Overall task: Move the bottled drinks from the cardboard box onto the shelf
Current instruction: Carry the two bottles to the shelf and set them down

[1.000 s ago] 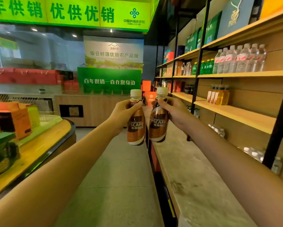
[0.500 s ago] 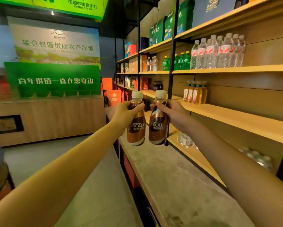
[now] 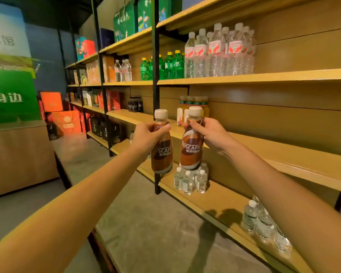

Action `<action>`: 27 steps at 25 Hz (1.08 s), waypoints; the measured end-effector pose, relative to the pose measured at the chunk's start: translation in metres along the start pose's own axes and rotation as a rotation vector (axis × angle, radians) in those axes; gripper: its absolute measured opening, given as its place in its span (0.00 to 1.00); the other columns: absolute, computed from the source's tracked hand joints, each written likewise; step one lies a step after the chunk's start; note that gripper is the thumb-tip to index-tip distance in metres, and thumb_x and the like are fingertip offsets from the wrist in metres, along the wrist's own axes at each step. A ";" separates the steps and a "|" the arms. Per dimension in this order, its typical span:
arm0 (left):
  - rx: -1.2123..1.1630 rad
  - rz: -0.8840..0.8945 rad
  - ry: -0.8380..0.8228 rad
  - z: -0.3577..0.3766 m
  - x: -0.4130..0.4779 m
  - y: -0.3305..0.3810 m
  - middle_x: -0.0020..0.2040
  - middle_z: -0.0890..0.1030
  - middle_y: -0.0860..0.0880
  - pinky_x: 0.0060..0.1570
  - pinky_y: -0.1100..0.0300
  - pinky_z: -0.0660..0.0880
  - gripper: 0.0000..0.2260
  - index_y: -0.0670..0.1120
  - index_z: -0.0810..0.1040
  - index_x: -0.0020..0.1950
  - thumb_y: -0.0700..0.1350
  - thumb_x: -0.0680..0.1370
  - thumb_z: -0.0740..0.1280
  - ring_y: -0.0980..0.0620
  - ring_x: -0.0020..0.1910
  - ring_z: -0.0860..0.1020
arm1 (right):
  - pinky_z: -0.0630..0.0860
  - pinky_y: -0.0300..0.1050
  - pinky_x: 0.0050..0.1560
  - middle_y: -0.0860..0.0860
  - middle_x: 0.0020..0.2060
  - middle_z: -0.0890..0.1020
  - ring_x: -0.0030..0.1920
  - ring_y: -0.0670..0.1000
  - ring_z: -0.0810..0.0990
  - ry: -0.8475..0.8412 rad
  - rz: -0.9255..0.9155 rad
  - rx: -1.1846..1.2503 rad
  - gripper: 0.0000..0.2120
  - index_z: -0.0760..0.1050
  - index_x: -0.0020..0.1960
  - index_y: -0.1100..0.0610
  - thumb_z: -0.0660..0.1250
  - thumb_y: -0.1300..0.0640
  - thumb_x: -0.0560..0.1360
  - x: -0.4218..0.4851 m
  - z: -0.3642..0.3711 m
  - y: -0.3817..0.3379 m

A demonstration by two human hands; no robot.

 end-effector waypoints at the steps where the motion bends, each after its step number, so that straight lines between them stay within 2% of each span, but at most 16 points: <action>1: -0.016 0.006 -0.032 0.008 0.021 -0.008 0.46 0.80 0.48 0.44 0.61 0.72 0.12 0.42 0.78 0.54 0.47 0.75 0.68 0.53 0.45 0.78 | 0.74 0.54 0.63 0.54 0.52 0.83 0.57 0.55 0.80 0.025 0.020 0.002 0.04 0.77 0.50 0.54 0.64 0.57 0.77 0.017 -0.008 0.011; 3: -0.039 0.022 -0.088 0.026 0.059 -0.023 0.42 0.79 0.52 0.37 0.65 0.70 0.08 0.44 0.78 0.50 0.47 0.75 0.68 0.57 0.41 0.77 | 0.75 0.52 0.61 0.55 0.52 0.82 0.56 0.55 0.80 0.092 0.041 -0.014 0.06 0.77 0.52 0.57 0.64 0.57 0.77 0.046 -0.027 0.031; 5: -0.070 0.030 -0.127 0.044 0.097 -0.037 0.43 0.80 0.52 0.36 0.66 0.69 0.09 0.44 0.78 0.51 0.48 0.75 0.68 0.57 0.42 0.77 | 0.76 0.50 0.59 0.55 0.52 0.82 0.55 0.54 0.80 0.153 0.069 -0.034 0.07 0.76 0.53 0.58 0.64 0.58 0.77 0.066 -0.041 0.047; 8: -0.116 0.048 -0.189 0.074 0.154 -0.060 0.51 0.81 0.48 0.40 0.64 0.72 0.15 0.42 0.78 0.58 0.49 0.75 0.68 0.51 0.49 0.78 | 0.76 0.48 0.58 0.53 0.49 0.82 0.52 0.52 0.80 0.223 0.087 -0.057 0.04 0.76 0.50 0.55 0.64 0.60 0.77 0.094 -0.058 0.070; 10: -0.167 0.071 -0.247 0.096 0.193 -0.073 0.52 0.80 0.47 0.44 0.62 0.73 0.15 0.42 0.78 0.59 0.48 0.75 0.69 0.50 0.51 0.78 | 0.76 0.46 0.56 0.54 0.49 0.82 0.50 0.50 0.80 0.281 0.082 -0.084 0.04 0.76 0.49 0.54 0.63 0.60 0.77 0.112 -0.072 0.083; 15: -0.239 0.100 -0.440 0.150 0.275 -0.093 0.54 0.80 0.46 0.53 0.54 0.76 0.16 0.42 0.77 0.59 0.48 0.74 0.69 0.48 0.53 0.78 | 0.76 0.43 0.53 0.50 0.50 0.82 0.51 0.49 0.80 0.483 0.156 -0.138 0.10 0.75 0.58 0.60 0.62 0.59 0.78 0.153 -0.109 0.107; 18: -0.234 0.107 -0.553 0.183 0.306 -0.104 0.58 0.80 0.46 0.59 0.50 0.75 0.19 0.44 0.77 0.62 0.49 0.74 0.70 0.48 0.56 0.78 | 0.75 0.44 0.55 0.49 0.50 0.82 0.53 0.49 0.79 0.594 0.179 -0.151 0.08 0.74 0.56 0.58 0.63 0.59 0.78 0.170 -0.126 0.121; 21: -0.237 0.092 -0.600 0.207 0.324 -0.114 0.58 0.79 0.48 0.58 0.51 0.74 0.18 0.45 0.76 0.63 0.48 0.74 0.69 0.50 0.56 0.76 | 0.74 0.47 0.59 0.49 0.51 0.81 0.55 0.50 0.79 0.629 0.211 -0.183 0.11 0.74 0.58 0.59 0.63 0.59 0.78 0.179 -0.140 0.134; 23: -0.260 0.086 -0.622 0.224 0.336 -0.117 0.55 0.78 0.49 0.56 0.54 0.73 0.18 0.45 0.75 0.63 0.48 0.74 0.69 0.52 0.53 0.75 | 0.75 0.45 0.57 0.49 0.50 0.81 0.54 0.50 0.79 0.635 0.218 -0.202 0.14 0.72 0.62 0.61 0.63 0.58 0.78 0.186 -0.150 0.141; 27: -0.292 0.075 -0.652 0.254 0.348 -0.121 0.50 0.77 0.52 0.51 0.57 0.72 0.17 0.44 0.75 0.61 0.47 0.74 0.69 0.54 0.51 0.75 | 0.75 0.41 0.53 0.50 0.50 0.81 0.53 0.49 0.79 0.626 0.226 -0.218 0.14 0.73 0.61 0.61 0.62 0.58 0.78 0.198 -0.170 0.150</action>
Point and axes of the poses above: each hand's wrist, its own x-axis towards the middle knuckle, its own z-axis out of the palm, y = z × x, the point moved 6 cm from there along x, towards the middle knuckle
